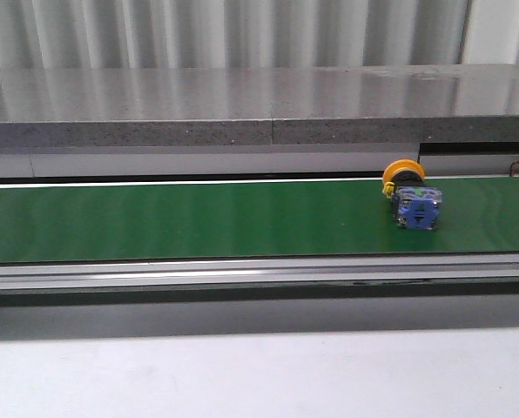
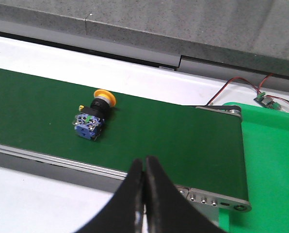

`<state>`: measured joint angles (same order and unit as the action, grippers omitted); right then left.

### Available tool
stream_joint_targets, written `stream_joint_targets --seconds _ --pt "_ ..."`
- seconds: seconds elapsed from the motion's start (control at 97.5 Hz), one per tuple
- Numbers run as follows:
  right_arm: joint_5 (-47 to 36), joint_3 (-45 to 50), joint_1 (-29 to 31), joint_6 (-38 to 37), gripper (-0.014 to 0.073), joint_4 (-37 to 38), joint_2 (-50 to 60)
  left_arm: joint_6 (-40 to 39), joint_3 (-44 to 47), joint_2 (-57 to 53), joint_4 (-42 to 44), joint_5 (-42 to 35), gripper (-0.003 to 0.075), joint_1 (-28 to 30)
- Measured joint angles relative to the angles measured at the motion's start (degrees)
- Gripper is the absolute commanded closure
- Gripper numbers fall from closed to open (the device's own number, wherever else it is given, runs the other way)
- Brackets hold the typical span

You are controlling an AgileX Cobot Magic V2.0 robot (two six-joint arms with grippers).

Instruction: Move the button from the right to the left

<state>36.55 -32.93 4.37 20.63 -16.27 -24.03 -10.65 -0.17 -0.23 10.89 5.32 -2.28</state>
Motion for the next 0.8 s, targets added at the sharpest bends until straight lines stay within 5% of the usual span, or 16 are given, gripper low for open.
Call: stream_joint_targets --seconds 0.8 --pt "0.0 0.0 0.0 0.1 0.0662 0.0 0.0 0.0 0.0 0.0 0.0 -0.9 0.0740 0.0"
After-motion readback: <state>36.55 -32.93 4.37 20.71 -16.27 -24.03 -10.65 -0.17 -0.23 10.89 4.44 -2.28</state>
